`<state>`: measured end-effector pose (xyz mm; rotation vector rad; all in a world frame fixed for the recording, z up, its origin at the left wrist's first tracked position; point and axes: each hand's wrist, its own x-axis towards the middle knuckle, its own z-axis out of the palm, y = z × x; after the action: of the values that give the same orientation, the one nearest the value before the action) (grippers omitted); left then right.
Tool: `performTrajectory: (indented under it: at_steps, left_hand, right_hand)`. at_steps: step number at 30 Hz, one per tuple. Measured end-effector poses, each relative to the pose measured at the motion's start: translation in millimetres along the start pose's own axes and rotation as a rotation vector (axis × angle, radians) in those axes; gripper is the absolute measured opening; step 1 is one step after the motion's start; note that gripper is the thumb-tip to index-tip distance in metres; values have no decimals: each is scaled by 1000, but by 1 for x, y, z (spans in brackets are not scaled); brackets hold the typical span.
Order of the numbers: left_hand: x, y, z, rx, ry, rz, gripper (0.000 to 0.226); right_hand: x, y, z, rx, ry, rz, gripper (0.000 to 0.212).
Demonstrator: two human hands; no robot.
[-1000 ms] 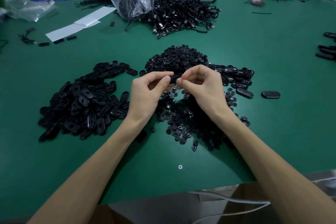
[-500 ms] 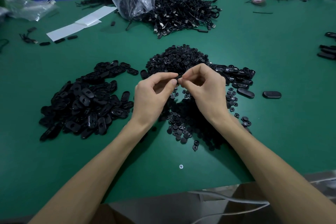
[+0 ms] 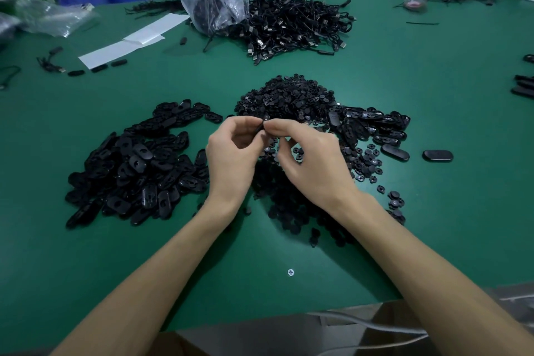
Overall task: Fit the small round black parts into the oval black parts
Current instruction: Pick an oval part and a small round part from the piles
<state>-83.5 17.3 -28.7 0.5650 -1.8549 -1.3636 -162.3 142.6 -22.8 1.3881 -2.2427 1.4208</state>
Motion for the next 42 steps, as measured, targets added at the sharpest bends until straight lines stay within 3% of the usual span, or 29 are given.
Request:
performTrajectory:
  at_steps: [4, 9, 15, 21, 42]
  left_hand:
    - [5, 0, -2, -85, 29, -41, 16]
    - [4, 2, -2, -142, -37, -41, 15]
    - [1, 6, 0, -192, -190, -47, 17]
    - [2, 3, -1, -164, -203, -65, 15]
    - [3, 2, 2, -2, -186, -82, 18]
  right_hand:
    - [1, 0, -1, 43, -17, 10, 45]
    - [7, 7, -8, 112, 135, 65, 30]
    - [11, 9, -11, 203, 79, 203, 15]
    - [10, 8, -11, 213, 80, 259, 8]
    - [7, 6, -7, 196, 49, 220, 6]
